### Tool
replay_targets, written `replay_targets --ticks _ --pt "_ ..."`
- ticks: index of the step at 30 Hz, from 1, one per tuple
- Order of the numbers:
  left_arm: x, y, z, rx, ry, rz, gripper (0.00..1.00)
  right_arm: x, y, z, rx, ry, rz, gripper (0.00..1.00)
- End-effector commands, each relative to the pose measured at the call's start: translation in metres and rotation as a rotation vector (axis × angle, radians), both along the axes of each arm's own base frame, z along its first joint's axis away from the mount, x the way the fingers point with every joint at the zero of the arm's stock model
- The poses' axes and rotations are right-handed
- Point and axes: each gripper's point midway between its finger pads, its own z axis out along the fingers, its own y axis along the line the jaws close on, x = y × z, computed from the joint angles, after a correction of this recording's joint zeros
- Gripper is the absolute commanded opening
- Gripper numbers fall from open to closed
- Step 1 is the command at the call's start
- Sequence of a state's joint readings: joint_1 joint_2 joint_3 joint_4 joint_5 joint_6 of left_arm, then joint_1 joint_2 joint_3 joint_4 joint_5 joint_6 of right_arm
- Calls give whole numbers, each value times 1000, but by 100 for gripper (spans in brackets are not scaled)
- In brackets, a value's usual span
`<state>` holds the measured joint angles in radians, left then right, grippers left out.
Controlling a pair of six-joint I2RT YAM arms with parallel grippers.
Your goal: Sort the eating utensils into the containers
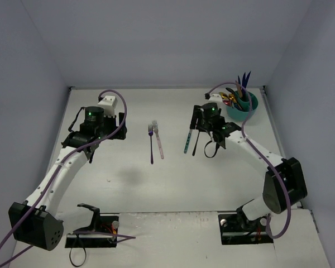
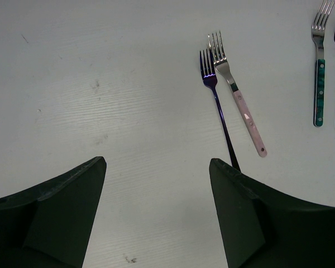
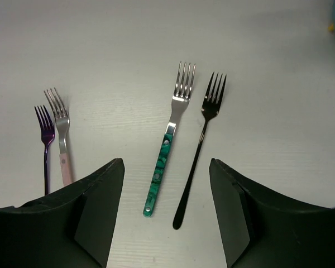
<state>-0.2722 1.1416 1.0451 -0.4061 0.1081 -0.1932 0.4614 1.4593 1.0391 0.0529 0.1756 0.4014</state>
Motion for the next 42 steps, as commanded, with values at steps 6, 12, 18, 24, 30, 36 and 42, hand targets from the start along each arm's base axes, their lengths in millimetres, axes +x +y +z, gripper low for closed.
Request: replay_targets --ticks 6,12,18,24,30,36,42 --pt "10 -2 18 -28 -73 -3 72 27 20 -45 3 96 -158 58" --pt "10 -3 16 -33 -62 -7 72 39 29 -73 -5 148 -175 53" --pt "10 -4 16 -36 -62 -8 72 50 38 -91 -3 180 -172 46" --pt "10 -4 17 -43 -62 -9 72 56 45 -112 -12 218 -165 38" --pt "10 -5 17 -48 -61 -12 72 56 44 -127 -26 243 -173 32" --pt "11 -5 18 -52 -62 -14 72 56 45 -136 -42 260 -163 13" --pt "10 -4 18 -51 -65 -10 72 67 60 -96 -20 186 -91 0"
